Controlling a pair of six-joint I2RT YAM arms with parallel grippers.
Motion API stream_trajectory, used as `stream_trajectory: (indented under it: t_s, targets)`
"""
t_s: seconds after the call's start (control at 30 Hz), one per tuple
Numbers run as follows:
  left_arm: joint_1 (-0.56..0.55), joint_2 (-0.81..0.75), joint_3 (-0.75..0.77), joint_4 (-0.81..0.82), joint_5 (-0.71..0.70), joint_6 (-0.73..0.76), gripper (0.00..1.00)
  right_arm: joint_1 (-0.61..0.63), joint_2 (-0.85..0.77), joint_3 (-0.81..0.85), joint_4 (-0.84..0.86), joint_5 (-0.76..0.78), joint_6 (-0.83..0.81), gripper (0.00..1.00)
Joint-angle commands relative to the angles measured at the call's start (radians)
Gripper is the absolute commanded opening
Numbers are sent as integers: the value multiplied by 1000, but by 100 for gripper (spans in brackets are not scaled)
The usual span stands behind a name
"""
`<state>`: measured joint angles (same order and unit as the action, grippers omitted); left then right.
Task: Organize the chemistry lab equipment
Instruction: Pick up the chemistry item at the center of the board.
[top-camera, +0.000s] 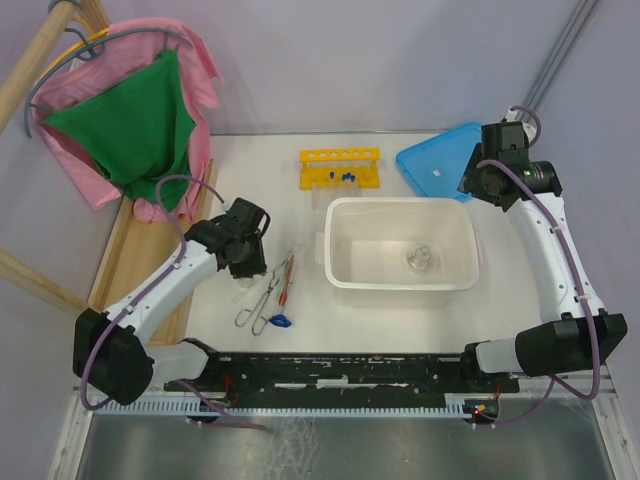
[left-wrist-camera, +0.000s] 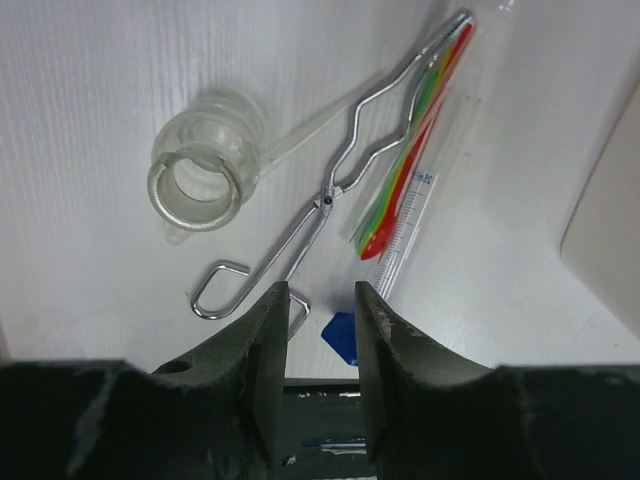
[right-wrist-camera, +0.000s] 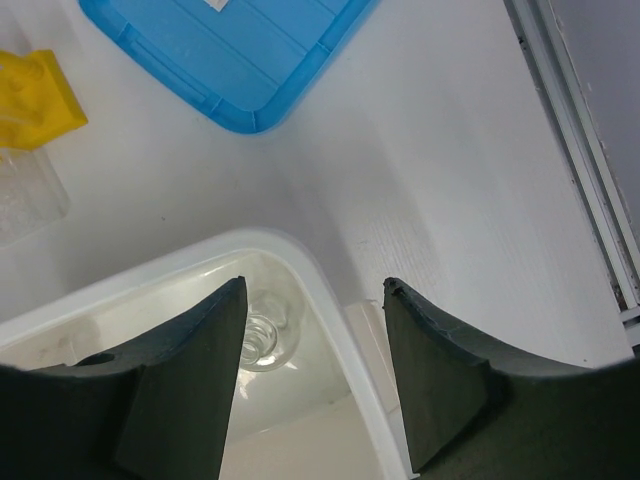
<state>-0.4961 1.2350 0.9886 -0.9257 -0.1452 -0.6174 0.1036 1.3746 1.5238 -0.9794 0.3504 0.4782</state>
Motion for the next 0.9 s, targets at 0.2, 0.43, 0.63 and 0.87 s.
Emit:
stream_trajectory:
  t_s: [0.2,0.43,0.63,0.87]
  targets:
    - [138,26,4,131,57,51,39,1,-28,-5,38,-12,12,65]
    - [187,55,-8,136,69,106,38,2,-38,-6,38,0,7,65]
    - [224,63,-1,139,73,137,38,1,-36,-4,41,1,4,65]
    - [236,106,-28,166,99,158,38,2,-28,-1,44,-1,4,65]
